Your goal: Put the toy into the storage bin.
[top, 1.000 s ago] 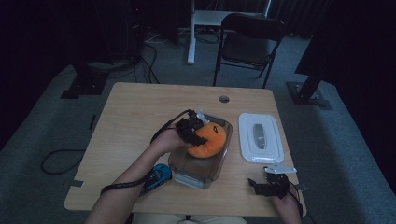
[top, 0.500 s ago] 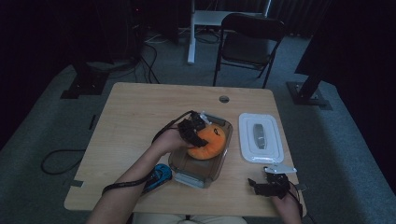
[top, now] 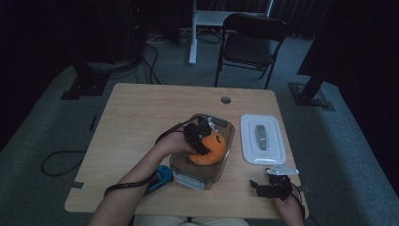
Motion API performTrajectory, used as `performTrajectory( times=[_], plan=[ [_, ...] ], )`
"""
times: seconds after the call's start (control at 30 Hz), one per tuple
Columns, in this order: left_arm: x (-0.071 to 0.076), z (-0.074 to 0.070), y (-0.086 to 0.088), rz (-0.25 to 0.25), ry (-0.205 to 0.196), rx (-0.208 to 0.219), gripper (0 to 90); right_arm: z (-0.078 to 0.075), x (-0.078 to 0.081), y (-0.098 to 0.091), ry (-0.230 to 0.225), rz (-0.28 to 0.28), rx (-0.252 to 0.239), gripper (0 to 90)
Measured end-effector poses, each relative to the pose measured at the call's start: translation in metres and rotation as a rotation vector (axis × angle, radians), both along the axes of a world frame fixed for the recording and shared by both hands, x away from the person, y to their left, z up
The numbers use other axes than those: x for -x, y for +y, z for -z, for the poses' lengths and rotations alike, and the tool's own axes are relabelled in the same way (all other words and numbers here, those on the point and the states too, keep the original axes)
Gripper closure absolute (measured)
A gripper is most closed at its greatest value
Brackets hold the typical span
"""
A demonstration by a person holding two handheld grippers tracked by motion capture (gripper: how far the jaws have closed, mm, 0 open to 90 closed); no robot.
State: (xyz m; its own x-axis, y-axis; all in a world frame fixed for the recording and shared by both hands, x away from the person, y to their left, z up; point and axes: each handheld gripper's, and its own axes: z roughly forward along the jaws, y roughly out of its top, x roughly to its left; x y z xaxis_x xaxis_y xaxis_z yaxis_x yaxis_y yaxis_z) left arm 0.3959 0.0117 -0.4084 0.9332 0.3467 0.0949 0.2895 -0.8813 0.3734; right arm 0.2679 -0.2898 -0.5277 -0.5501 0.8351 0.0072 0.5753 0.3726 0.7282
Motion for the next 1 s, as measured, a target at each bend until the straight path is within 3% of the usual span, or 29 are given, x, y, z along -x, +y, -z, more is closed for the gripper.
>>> performTrajectory(
  times=[0.17,0.23,0.4,0.67,0.8,1.0],
  plan=[
    [0.001,0.002,-0.003,0.003,0.0,-0.023,26.9,0.0,0.0,0.0,0.0,0.0,0.0,14.4],
    [0.001,0.002,-0.005,-0.024,0.013,-0.031,18.4,0.0,0.0,0.0,0.0,0.0,0.0,14.4],
    [0.002,0.0,-0.005,-0.032,0.027,-0.02,10.9,0.0,0.0,0.0,0.0,0.0,0.0,14.4],
    [0.004,-0.004,0.0,-0.04,0.036,0.027,10.4,0.0,0.0,0.0,0.0,0.0,0.0,14.4],
    [0.01,-0.014,0.006,-0.04,0.019,0.068,10.4,0.0,0.0,0.0,0.0,0.0,0.0,14.3],
    [0.019,-0.023,0.013,-0.036,-0.006,0.081,10.5,0.0,0.0,0.0,-0.001,0.0,0.001,14.3]
  ],
)
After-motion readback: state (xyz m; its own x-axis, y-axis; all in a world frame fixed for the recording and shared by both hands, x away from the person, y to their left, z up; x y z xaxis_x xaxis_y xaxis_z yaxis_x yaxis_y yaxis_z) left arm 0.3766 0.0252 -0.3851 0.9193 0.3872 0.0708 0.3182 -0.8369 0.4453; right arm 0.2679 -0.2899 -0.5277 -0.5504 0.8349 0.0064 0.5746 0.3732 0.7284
